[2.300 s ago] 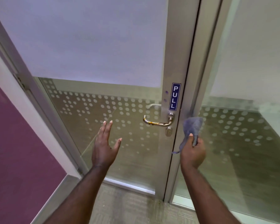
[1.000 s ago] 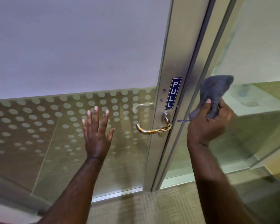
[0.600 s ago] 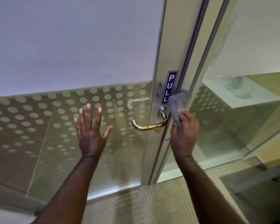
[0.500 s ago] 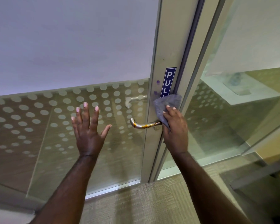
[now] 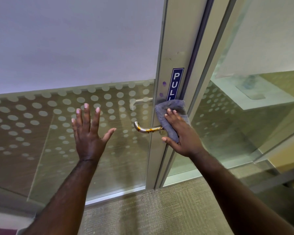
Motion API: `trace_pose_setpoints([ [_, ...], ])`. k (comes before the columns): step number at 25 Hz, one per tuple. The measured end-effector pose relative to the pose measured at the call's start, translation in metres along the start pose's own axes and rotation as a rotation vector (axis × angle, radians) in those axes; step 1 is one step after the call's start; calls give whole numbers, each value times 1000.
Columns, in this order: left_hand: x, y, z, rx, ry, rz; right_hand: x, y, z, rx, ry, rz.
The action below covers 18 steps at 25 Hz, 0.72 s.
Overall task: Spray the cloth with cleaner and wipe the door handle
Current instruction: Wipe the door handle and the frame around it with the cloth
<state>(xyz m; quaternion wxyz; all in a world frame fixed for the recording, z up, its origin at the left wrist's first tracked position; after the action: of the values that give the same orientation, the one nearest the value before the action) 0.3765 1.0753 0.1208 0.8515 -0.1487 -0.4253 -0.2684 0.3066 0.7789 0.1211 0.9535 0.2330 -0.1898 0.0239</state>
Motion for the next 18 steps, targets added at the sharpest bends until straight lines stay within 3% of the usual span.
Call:
trace_pose_setpoints([
  [4,0,2,0,-7,20,30,1,-4,8,-97,73,171],
  [10,-1,3,-2,-12,36,29,10,-13,6,-530,-43,227],
  [18,0,3,-2,2,26,46,12,-5,-8,-325,-50,144],
])
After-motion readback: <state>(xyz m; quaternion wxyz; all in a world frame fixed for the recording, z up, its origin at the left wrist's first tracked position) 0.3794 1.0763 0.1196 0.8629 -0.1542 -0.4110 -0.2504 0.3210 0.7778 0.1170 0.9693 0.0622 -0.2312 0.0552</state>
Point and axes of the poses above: each hand's wrist, its own x-axis towards the middle knuckle, its own z-axis out of the back of the hand, y = z × x, the point moved 7 cm from there along x, towards the middle knuckle, and after that the axes turned 13 degrees about -z, right-handed, at the moved point
